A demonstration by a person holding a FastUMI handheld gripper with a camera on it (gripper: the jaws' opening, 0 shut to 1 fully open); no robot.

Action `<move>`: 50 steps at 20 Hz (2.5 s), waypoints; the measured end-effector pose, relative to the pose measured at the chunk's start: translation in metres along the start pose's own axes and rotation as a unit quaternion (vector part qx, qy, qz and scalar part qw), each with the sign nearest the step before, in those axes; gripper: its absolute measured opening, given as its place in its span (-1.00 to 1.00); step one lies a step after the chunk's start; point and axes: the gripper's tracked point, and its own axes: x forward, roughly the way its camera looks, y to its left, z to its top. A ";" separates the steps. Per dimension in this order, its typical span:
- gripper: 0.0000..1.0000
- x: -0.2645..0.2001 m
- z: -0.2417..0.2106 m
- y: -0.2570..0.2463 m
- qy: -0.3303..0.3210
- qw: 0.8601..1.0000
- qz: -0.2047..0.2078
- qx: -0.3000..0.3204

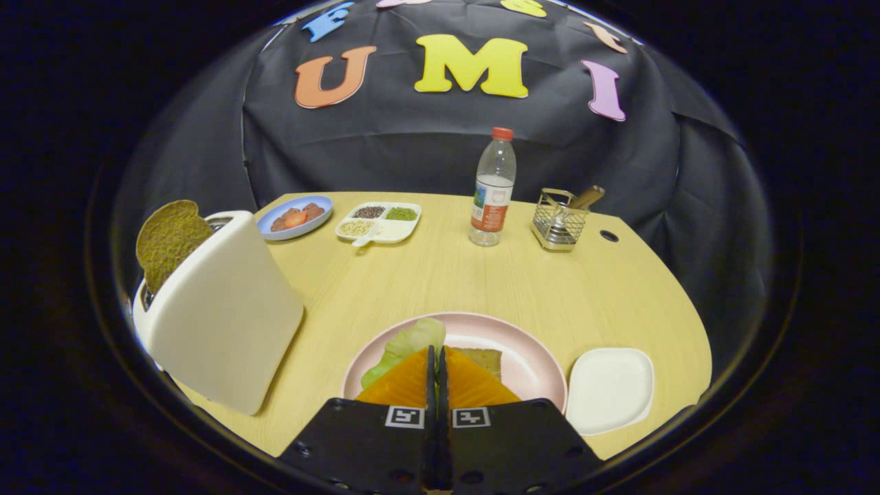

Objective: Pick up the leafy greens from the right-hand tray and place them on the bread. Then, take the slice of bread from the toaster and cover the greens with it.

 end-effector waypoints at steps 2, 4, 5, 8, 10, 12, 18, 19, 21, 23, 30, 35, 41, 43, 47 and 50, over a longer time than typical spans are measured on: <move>-0.99 0.005 -0.002 -0.007 0.001 1.000 -0.005 0.004; -0.99 0.007 -0.001 -0.014 0.000 1.000 -0.006 0.015; -0.96 0.008 -0.003 -0.017 -0.002 1.000 -0.008 0.020; -0.64 0.006 -0.003 -0.026 -0.012 0.999 -0.019 0.034; -0.43 -0.003 -0.003 -0.032 -0.016 0.999 -0.036 0.026; -0.39 -0.014 0.000 -0.031 -0.026 0.999 -0.042 0.016; 0.97 -0.068 0.016 -0.023 -0.082 0.995 -0.048 0.016; 0.96 -0.079 0.018 -0.017 -0.091 0.995 -0.043 0.018; 0.96 -0.100 0.018 -0.006 -0.103 0.994 -0.029 0.029; 0.96 -0.122 0.021 0.008 -0.118 0.992 -0.016 0.044; 0.94 -0.202 0.056 0.069 -0.187 0.982 0.009 0.032; 0.94 -0.244 0.089 0.109 -0.230 0.973 0.015 0.022; 0.94 -0.251 0.113 0.165 -0.248 0.968 0.026 0.004; 0.94 -0.241 0.117 0.183 -0.244 0.969 0.028 -0.003; 0.95 -0.206 0.118 0.209 -0.218 0.976 0.027 -0.012; 0.95 -0.179 0.115 0.221 -0.191 0.981 0.031 -0.014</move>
